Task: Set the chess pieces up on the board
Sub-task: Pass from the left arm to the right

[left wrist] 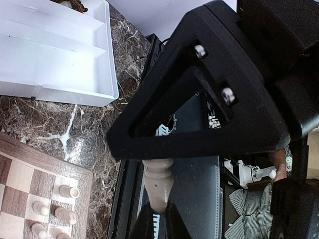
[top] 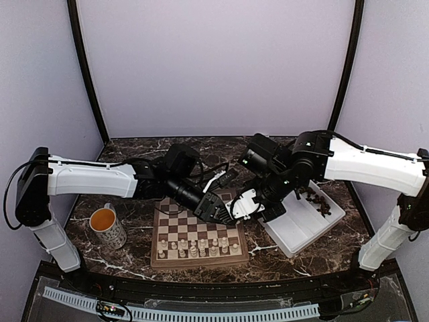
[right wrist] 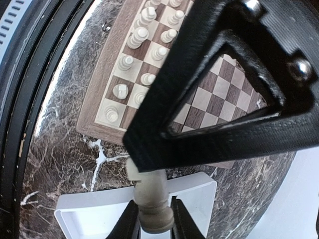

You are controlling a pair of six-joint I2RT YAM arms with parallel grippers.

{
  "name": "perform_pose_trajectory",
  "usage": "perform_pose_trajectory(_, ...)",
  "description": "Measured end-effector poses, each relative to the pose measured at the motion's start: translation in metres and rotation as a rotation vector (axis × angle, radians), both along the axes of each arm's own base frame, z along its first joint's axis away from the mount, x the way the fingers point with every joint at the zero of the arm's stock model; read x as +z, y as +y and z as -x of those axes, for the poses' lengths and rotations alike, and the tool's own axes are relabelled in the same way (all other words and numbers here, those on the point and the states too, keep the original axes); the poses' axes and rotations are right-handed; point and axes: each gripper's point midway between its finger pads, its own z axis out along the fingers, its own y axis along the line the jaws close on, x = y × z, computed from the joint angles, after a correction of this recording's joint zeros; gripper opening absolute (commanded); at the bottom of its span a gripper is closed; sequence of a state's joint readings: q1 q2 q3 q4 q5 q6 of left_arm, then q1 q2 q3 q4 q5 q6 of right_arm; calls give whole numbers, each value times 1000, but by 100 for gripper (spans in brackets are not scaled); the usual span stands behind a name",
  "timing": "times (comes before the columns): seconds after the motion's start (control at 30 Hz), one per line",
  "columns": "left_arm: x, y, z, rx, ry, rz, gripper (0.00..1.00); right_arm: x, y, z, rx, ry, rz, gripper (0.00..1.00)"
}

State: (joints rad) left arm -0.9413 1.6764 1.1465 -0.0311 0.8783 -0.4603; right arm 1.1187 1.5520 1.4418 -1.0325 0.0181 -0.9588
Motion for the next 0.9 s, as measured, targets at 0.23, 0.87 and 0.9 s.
perform_pose_trajectory(0.23,-1,-1,-1,-2,16,2,3,-1,0,0,-32,13,-4,26)
perform_pose_trajectory(0.87,2,-2,-23,135,-56,41,35,-1,5,-15,-194,124,-122,12)
perform_pose_trajectory(0.9,5,0,-24,160,-67,52,35,2,5,-20,-219,135,-148,12)
